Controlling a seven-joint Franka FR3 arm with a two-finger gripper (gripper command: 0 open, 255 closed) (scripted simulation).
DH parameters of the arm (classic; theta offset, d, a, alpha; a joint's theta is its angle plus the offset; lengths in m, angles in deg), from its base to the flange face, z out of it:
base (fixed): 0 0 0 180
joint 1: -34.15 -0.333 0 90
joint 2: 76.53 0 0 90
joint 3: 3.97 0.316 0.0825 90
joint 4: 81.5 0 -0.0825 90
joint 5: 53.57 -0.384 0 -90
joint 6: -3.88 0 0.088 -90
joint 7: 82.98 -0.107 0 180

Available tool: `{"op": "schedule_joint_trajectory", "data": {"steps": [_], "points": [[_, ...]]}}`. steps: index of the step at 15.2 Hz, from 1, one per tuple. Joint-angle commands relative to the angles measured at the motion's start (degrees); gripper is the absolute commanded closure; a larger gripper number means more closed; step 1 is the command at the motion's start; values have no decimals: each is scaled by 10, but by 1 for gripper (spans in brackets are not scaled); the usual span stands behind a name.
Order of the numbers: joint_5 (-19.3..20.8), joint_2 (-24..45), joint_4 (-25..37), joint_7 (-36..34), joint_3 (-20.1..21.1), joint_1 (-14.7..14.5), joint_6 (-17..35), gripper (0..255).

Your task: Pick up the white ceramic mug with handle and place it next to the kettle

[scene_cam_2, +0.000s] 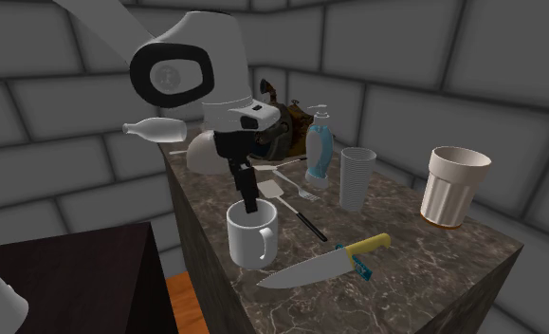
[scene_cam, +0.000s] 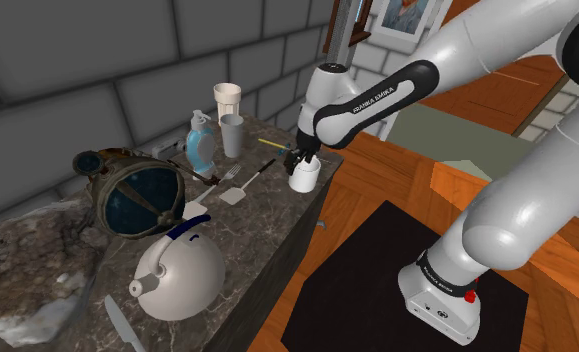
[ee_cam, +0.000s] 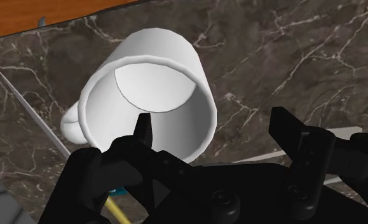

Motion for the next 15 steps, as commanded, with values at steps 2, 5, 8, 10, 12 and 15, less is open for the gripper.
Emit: {"op": "schedule_joint_trajectory", "data": {"steps": [2,5,8,10,12,15], "points": [[6,23,-1,-5,0,1,25,0],[15,51,-2,-11,-1,1,54,0],[15,51,-2,-11,-1,1,54,0],[15,51,-2,-11,-1,1,54,0],[15,51,-2,-11,-1,1,54,0],[15,51,-2,-11,-1,1,53,255]]}}
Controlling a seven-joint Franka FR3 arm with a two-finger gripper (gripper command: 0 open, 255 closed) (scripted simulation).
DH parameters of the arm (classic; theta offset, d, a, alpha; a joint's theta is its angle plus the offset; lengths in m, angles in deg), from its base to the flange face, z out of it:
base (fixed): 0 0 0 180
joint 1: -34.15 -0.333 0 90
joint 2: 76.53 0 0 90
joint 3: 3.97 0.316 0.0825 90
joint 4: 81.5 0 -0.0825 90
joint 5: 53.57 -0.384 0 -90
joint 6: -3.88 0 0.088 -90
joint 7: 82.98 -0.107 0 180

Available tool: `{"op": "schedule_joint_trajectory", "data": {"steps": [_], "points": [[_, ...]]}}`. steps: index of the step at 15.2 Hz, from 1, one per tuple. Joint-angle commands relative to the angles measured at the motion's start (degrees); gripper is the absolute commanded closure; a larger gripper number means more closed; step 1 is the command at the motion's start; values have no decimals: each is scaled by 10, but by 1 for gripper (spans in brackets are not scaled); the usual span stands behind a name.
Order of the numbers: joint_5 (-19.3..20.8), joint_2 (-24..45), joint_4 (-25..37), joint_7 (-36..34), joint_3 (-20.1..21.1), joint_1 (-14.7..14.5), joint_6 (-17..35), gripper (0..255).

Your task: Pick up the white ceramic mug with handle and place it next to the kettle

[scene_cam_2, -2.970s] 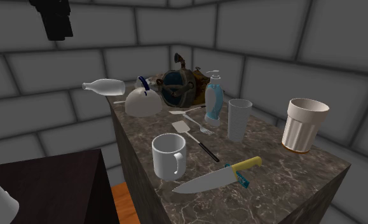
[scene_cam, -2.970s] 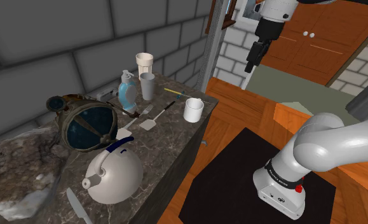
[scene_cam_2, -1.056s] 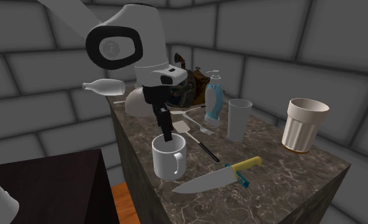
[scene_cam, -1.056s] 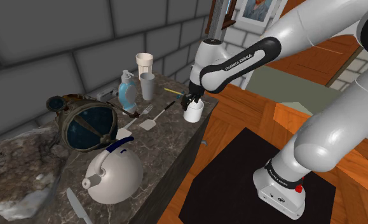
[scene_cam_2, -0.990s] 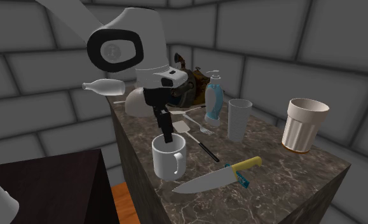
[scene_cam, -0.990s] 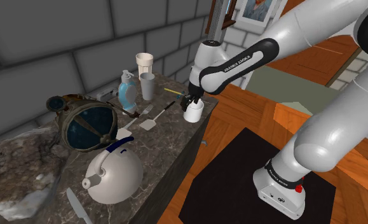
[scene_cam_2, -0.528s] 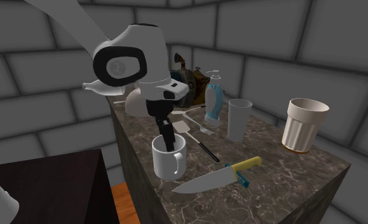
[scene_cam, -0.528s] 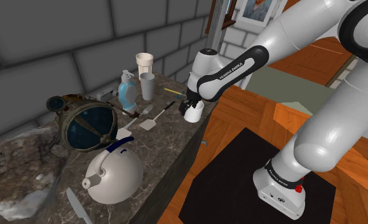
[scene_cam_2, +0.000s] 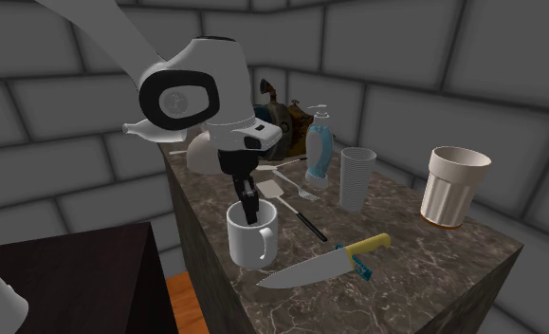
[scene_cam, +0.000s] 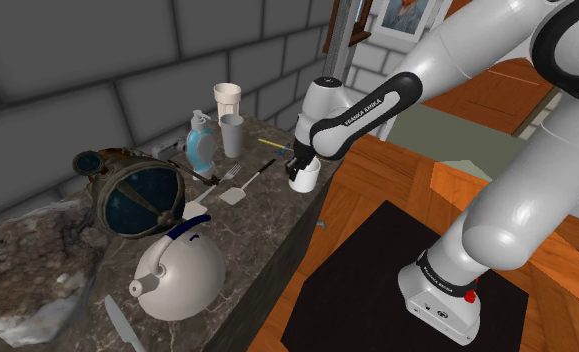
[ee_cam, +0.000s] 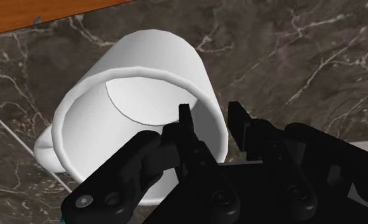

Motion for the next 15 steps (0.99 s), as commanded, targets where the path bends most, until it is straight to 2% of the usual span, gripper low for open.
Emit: {"op": "schedule_joint_trajectory", "data": {"steps": [1,8,15], "points": [[0,0,0,0,0,0,0,255],[0,0,0,0,0,0,0,255],[-15,-47,10,12,1,0,-57,255]]}}
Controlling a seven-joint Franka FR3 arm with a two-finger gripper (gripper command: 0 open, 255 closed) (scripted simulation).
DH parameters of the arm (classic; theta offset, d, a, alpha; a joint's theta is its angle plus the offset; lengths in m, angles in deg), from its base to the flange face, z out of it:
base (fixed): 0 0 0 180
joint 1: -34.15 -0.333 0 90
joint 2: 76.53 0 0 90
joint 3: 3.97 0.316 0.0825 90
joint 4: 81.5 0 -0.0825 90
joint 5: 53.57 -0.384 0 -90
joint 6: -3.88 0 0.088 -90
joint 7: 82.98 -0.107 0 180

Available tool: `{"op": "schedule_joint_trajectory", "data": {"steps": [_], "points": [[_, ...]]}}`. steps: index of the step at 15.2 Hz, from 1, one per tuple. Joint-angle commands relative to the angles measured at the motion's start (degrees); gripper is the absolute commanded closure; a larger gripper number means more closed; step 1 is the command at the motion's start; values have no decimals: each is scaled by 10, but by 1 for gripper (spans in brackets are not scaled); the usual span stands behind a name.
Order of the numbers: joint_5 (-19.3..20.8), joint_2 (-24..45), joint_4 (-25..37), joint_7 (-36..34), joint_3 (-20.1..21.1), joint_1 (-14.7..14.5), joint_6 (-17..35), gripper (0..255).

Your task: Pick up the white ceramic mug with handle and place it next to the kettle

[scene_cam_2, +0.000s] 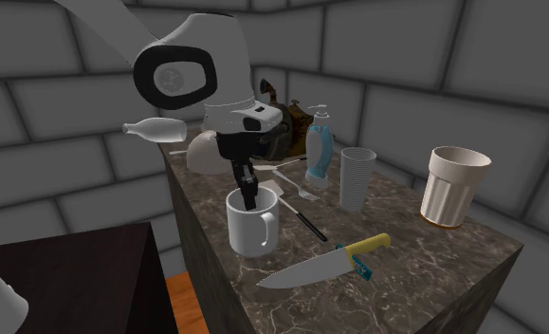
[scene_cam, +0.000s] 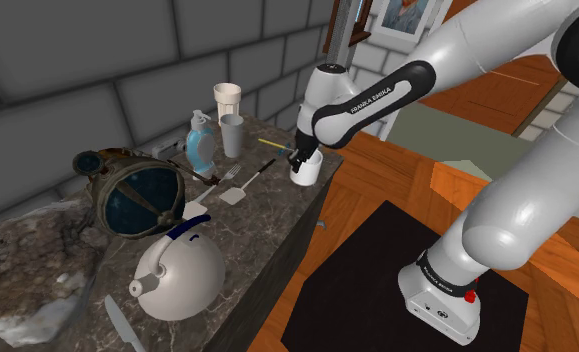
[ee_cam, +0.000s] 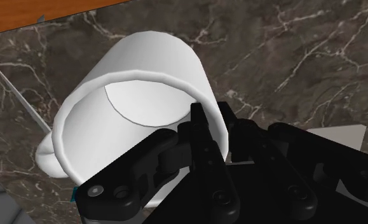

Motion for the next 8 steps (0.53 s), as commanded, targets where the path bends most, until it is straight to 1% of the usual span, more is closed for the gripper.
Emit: {"op": "schedule_joint_trajectory", "data": {"steps": [1,8], "points": [[-3,-12,4,1,1,-1,-15,255],[-12,-52,22,9,0,-2,-73,255]]}}
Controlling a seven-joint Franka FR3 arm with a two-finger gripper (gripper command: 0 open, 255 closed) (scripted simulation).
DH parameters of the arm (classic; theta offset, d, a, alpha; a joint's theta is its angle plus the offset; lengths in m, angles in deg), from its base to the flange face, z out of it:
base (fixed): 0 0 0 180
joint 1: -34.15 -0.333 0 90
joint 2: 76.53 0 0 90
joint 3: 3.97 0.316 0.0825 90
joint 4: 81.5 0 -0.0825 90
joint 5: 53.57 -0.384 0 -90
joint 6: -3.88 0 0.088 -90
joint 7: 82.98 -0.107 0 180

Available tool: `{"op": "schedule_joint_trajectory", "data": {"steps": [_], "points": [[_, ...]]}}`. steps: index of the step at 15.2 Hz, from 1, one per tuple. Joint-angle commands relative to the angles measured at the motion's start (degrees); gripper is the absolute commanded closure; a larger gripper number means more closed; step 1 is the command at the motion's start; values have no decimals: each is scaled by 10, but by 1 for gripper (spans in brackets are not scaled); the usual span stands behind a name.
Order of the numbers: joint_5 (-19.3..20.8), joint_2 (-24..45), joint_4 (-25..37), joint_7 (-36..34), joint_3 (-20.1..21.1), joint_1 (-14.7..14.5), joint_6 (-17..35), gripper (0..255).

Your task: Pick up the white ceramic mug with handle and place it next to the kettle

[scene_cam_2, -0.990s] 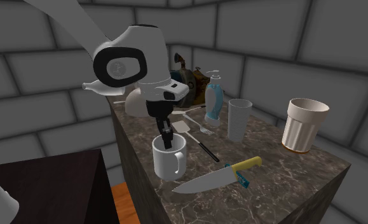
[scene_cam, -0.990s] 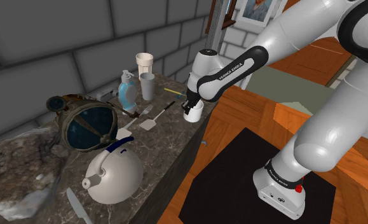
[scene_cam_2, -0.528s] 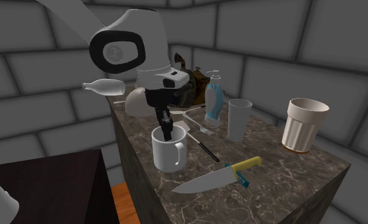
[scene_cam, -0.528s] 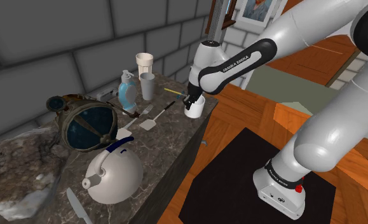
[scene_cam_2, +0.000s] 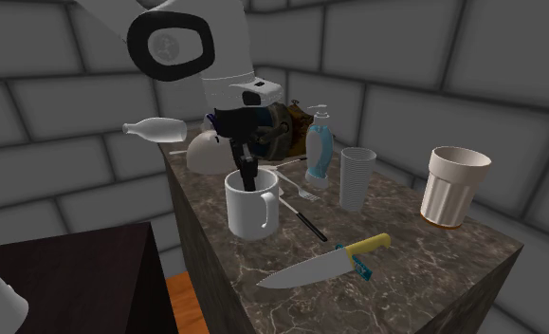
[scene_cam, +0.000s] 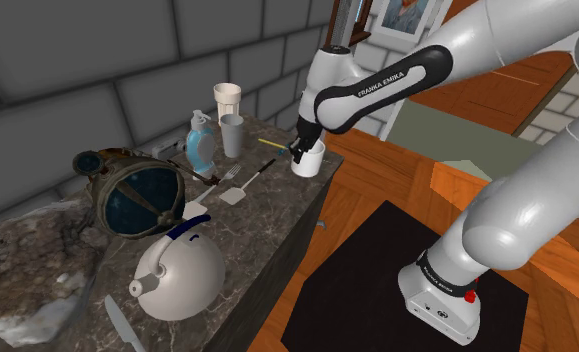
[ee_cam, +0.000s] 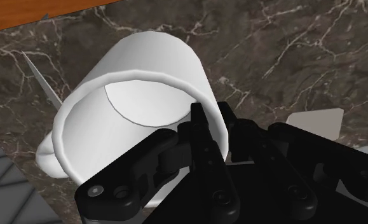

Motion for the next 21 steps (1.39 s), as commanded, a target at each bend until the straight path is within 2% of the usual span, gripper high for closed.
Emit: {"op": "schedule_joint_trajectory", "data": {"steps": [1,21], "points": [[-3,-13,4,3,-1,0,-18,255],[-14,-89,92,14,-5,-2,-180,255]]}}
